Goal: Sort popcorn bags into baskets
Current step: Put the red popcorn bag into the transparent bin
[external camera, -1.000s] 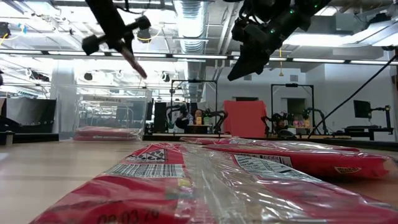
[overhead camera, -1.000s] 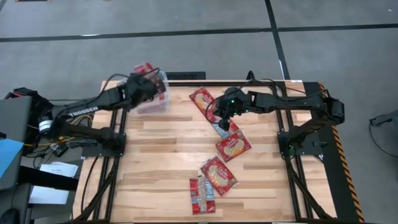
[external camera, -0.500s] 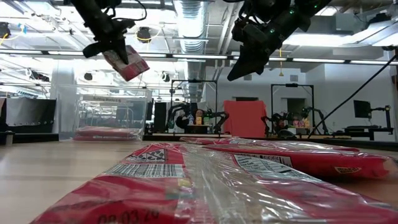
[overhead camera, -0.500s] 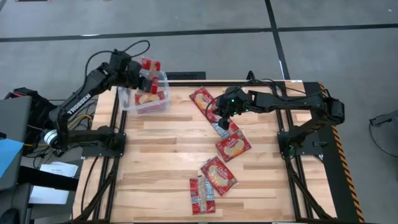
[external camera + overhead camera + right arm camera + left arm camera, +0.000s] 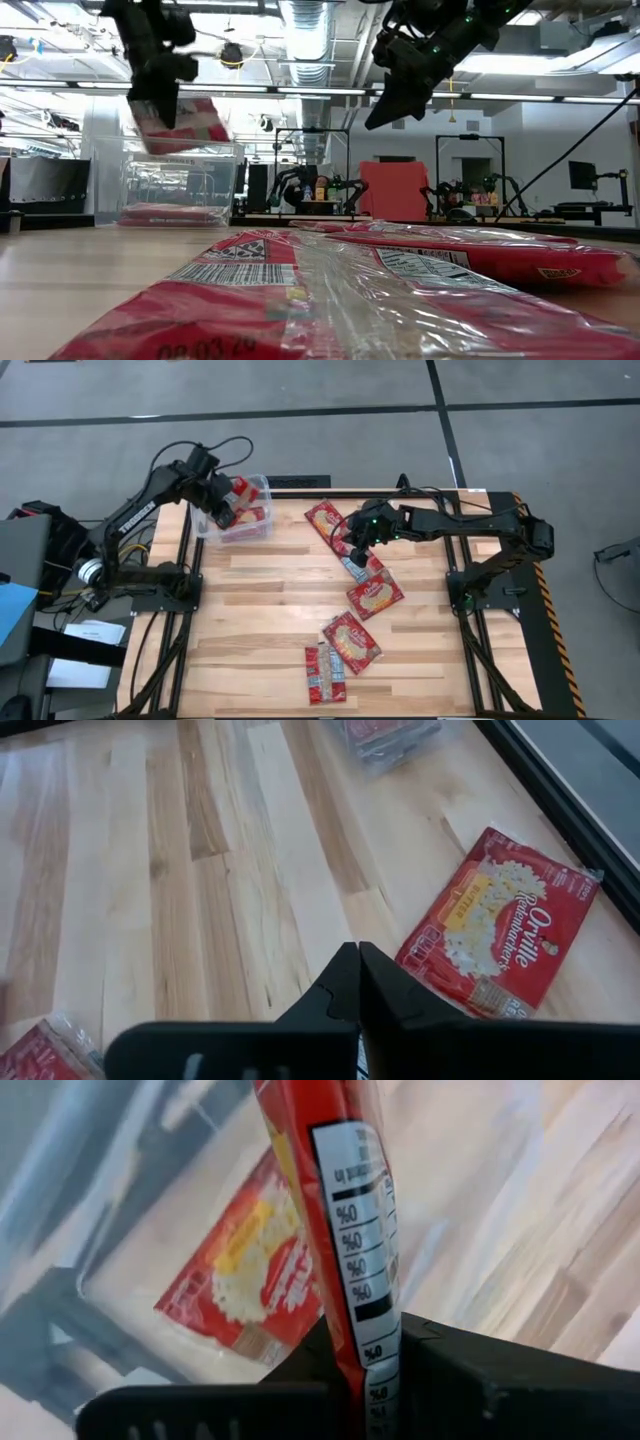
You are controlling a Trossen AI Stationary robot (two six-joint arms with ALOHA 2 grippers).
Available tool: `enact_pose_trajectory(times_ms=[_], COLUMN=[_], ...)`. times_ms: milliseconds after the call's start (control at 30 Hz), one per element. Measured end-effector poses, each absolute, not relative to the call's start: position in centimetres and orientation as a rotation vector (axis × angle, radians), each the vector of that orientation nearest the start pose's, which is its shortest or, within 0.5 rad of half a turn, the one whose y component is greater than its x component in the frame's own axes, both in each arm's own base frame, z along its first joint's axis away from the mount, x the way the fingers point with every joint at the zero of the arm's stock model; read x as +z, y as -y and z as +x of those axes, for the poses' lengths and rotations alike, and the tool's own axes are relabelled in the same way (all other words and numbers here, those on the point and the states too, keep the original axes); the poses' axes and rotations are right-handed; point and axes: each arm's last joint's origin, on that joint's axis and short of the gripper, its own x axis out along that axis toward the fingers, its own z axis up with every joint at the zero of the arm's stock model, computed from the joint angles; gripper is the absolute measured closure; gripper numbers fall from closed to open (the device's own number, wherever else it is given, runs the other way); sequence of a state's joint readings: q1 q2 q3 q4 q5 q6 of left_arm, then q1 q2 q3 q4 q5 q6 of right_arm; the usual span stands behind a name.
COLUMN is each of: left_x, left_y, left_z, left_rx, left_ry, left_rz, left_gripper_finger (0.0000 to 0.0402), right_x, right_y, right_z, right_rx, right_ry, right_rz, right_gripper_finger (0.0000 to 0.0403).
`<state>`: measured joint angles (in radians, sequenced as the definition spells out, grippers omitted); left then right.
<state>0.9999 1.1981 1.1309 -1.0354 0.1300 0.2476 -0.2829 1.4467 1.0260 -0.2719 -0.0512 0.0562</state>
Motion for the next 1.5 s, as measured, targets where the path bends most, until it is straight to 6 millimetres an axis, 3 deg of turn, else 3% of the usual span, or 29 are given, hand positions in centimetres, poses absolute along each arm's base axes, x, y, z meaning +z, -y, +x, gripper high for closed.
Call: enact_pose_trajectory(times_ms=[300,567,867,1033,1267,1500], left_x=[27.2,24.7,22.7,21.7,21.7,23.9], left_y=[-20.1,-21.0,-21.3,-21.7,-22.0,-22.9], left_z=[13.2,14.6,16.1,16.7,17.5,18.2], left_rx=[0.512,0.346,0.187,0.188,0.245,0.342], left_ry=[-1.261,-1.465,-1.548,-1.586,-1.575,-1.543], left_rz=[-0.36,-0.2,-0.103,-0.082,-0.043,0.001], left_gripper_finger=[0.0394,0.0393,0.0393,0.0388,0.0339,0.0252], right_x=[26.0,26.0,26.0,26.0,26.0,26.0], right_y=[8.5,8.5,8.6,8.6,8.6,8.6], right_z=[29.9,29.9,29.9,29.9,29.9,29.9], right_rx=[-0.254,-0.254,-0.272,-0.278,-0.274,-0.273], right_ry=[-0.659,-0.655,-0.655,-0.656,-0.66,-0.662], right_rz=[0.199,0.198,0.191,0.189,0.179,0.177], right_gripper_finger=[0.0368,0.0388,0.0368,0.0369,0.0379,0.0365])
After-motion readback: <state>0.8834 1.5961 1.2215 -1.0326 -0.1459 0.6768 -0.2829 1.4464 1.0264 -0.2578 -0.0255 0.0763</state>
